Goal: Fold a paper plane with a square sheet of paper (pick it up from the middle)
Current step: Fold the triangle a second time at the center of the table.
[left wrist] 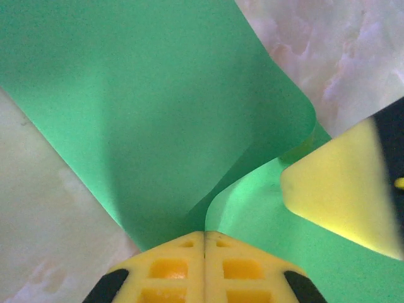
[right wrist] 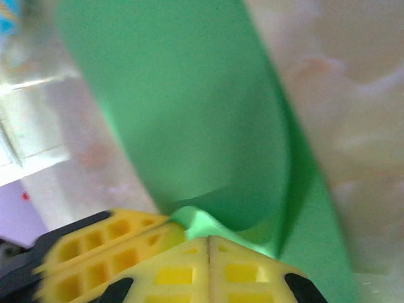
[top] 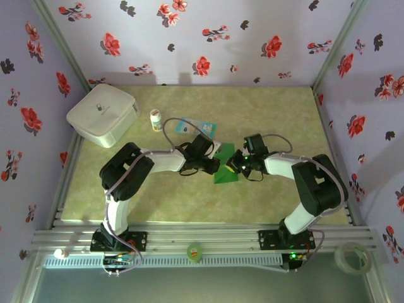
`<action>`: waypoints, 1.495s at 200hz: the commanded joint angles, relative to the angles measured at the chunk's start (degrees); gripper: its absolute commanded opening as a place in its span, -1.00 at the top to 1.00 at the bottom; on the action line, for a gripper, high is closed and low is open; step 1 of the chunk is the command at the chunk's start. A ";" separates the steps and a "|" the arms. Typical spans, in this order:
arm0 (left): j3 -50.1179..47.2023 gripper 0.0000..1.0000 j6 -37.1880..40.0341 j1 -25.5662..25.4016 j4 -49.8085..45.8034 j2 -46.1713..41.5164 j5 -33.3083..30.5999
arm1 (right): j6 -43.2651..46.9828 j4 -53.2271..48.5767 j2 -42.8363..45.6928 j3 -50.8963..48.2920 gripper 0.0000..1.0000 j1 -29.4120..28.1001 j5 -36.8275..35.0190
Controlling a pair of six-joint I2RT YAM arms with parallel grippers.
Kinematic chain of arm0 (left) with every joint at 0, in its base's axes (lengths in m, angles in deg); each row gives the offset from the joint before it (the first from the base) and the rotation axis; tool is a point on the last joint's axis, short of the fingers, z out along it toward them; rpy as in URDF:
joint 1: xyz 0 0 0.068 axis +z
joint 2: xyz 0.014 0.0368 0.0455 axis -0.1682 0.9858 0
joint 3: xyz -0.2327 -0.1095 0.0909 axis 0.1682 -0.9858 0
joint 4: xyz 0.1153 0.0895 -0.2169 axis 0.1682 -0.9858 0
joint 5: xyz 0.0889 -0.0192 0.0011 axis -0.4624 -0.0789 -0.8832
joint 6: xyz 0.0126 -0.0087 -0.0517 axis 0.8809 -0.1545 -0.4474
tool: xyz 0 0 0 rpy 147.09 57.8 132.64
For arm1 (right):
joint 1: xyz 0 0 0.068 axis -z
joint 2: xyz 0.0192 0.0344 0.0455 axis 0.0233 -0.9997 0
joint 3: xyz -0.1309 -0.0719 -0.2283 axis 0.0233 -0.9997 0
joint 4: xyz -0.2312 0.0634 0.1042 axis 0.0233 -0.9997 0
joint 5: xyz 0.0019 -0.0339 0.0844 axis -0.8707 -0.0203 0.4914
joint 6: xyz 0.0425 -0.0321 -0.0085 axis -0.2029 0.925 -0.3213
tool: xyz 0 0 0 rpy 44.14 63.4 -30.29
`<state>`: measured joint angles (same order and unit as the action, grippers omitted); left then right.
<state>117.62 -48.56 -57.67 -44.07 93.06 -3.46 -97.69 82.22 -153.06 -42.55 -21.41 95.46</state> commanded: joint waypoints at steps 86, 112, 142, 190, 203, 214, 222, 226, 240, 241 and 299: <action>0.09 1.00 2.23 0.17 -6.14 2.46 -0.66 | 3.33 -6.29 2.11 4.04 1.00 1.03 -1.26; 0.22 1.00 2.14 0.17 -6.14 2.61 -0.66 | 2.95 -7.34 -0.80 4.43 1.00 1.02 -3.49; 0.02 1.00 2.22 0.17 -6.22 2.58 -0.57 | 3.30 -11.00 -2.83 2.93 1.00 1.63 -11.12; -0.26 1.00 2.32 0.17 -6.36 2.52 -0.57 | 1.32 -8.40 -2.45 0.58 1.00 5.05 -8.48; -0.32 1.00 2.32 0.17 -6.40 2.60 -0.57 | 1.35 -8.88 -1.64 1.20 1.00 5.69 -8.95; -0.33 1.00 2.16 0.17 -6.23 2.72 -0.58 | 1.55 -8.98 -1.30 1.98 1.00 6.03 -9.21; -0.35 1.00 2.14 0.17 -6.19 2.82 -0.57 | 1.41 -8.01 -1.35 2.10 1.00 6.36 -8.84; -0.35 1.00 2.07 0.17 -6.20 2.89 -0.57 | 1.25 -7.56 -1.45 2.14 1.00 6.51 -8.77; -0.48 1.00 2.01 0.17 -6.22 2.81 -0.60 | 1.11 -7.06 -1.86 2.17 1.00 7.25 -8.72; -0.50 1.00 1.99 0.17 -6.14 2.81 -0.63 | 1.12 -7.08 -1.84 2.21 1.00 7.26 -8.73; -1.57 1.00 1.70 0.17 -5.66 2.69 -0.68 | 8.37 -14.00 5.82 5.39 0.94 5.93 -11.55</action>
<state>118.04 -47.44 -57.67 -44.40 93.32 -3.09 -93.25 71.14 -152.34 -37.63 -15.35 86.74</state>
